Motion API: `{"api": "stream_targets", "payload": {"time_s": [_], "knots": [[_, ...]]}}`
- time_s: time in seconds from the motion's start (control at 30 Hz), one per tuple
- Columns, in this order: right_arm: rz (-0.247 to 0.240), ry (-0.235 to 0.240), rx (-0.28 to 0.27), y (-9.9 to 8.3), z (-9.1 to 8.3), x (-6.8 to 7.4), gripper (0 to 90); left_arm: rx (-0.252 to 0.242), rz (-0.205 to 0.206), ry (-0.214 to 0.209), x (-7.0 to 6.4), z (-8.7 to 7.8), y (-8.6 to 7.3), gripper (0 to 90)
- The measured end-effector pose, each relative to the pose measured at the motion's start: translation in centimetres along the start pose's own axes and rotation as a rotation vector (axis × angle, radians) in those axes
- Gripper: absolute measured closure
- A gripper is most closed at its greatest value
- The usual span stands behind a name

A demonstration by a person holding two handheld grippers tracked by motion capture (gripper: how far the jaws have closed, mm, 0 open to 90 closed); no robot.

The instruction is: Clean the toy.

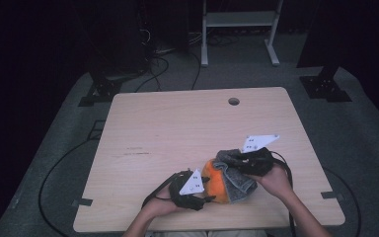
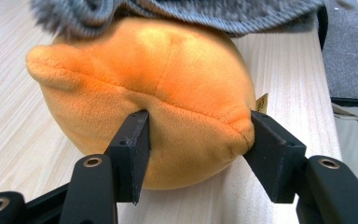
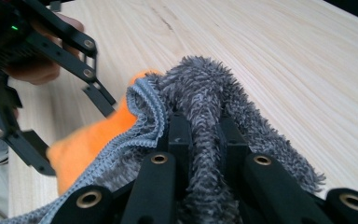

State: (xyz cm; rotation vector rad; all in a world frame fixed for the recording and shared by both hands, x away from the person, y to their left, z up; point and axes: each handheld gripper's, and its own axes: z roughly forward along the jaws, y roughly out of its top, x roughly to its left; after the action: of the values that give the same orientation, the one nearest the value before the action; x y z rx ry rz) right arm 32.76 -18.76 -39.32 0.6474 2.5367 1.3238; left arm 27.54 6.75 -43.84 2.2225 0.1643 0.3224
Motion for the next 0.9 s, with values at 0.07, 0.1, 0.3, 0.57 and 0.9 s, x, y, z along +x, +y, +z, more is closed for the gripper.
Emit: {"api": "stream_targets", "payload": {"time_s": [0.07,0.1,0.3,0.57,0.9], "knots": [[0.016,-0.002,-0.012,-0.4,-0.2,0.1,79.0,-0.02,-0.029,-0.026,0.3,-0.3,0.2,35.6],[0.002,-0.018,-0.021,-0.6,-0.2,0.5,79.0,-0.036,-0.061,-0.039,0.5,-0.5,0.4,27.6],[-0.01,-0.027,-0.052,-0.8,-0.2,1.4,79.0,-0.062,-0.133,-0.075,1.0,-0.7,0.4,23.8],[-0.002,-0.007,-0.074,-1.0,-0.1,1.5,79.0,-0.112,-0.187,-0.051,1.8,-1.9,0.5,19.5],[-0.031,0.018,-0.081,-0.8,0.3,2.5,78.8,0.0,-0.203,0.036,1.5,-0.4,-0.2,21.8]]}}
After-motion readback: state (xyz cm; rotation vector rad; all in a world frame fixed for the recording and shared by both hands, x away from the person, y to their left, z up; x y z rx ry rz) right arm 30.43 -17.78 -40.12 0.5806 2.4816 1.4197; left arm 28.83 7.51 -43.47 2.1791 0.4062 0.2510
